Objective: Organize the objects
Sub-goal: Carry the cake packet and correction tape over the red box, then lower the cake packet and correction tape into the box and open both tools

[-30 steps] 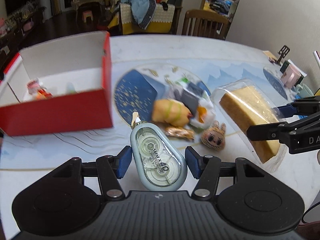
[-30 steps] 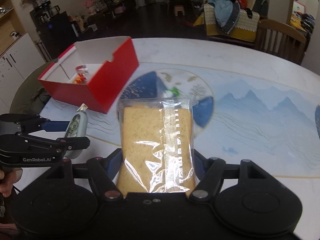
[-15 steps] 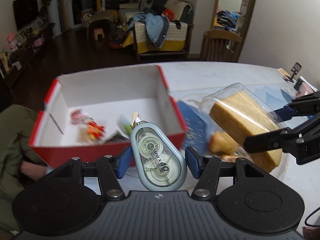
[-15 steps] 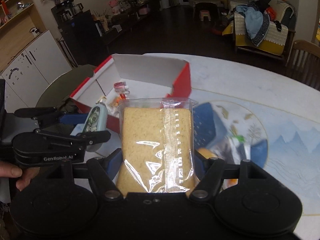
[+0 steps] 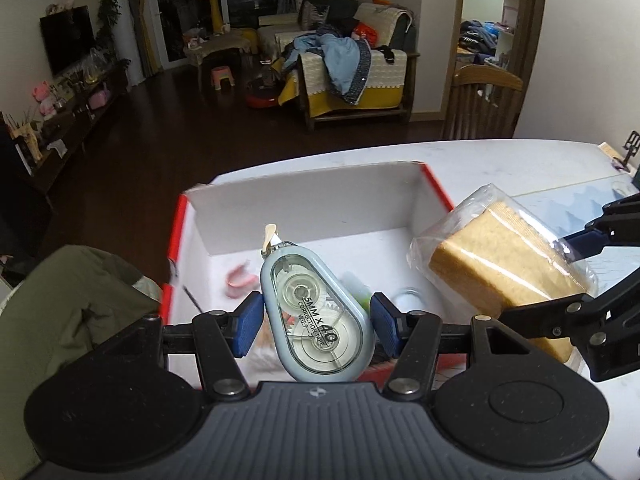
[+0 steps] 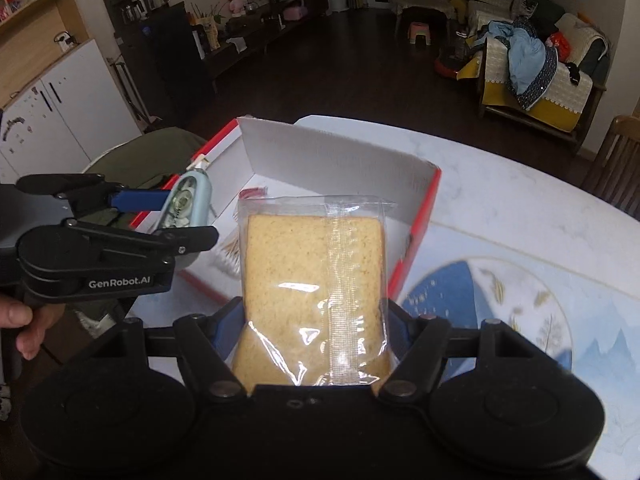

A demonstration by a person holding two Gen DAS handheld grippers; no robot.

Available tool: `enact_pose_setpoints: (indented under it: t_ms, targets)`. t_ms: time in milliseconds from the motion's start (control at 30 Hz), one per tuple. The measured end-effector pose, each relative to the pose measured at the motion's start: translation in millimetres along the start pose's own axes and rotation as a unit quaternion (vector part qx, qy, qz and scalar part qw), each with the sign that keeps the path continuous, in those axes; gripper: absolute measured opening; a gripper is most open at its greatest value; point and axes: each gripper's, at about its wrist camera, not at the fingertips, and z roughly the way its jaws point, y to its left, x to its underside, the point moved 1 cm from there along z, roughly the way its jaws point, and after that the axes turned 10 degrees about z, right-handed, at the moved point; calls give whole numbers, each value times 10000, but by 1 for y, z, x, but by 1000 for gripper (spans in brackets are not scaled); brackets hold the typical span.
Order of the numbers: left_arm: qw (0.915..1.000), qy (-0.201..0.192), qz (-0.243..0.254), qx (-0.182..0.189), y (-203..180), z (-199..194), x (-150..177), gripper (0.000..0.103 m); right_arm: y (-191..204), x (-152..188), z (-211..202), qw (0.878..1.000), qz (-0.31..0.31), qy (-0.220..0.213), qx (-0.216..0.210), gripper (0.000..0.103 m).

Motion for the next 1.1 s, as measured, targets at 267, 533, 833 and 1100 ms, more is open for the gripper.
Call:
enact_pose_setpoints:
  t_ms: [267,533,833,1100]
  targets:
    - [9996,218,112,-106,31,34,-9,58,11,-28,50,9994,-144,0,299,70]
    - [9977,595,326,81,39,75,-9,58,21,-27,96,9970,-503,136,574,70]
    - [9936,901,606,315,36,100,1,58,27,-20,131,9945,-654,411,704,70]
    - [9911,1092,554,526,39,114,8,58,21,-18,144,9937,-658,516,751,71]
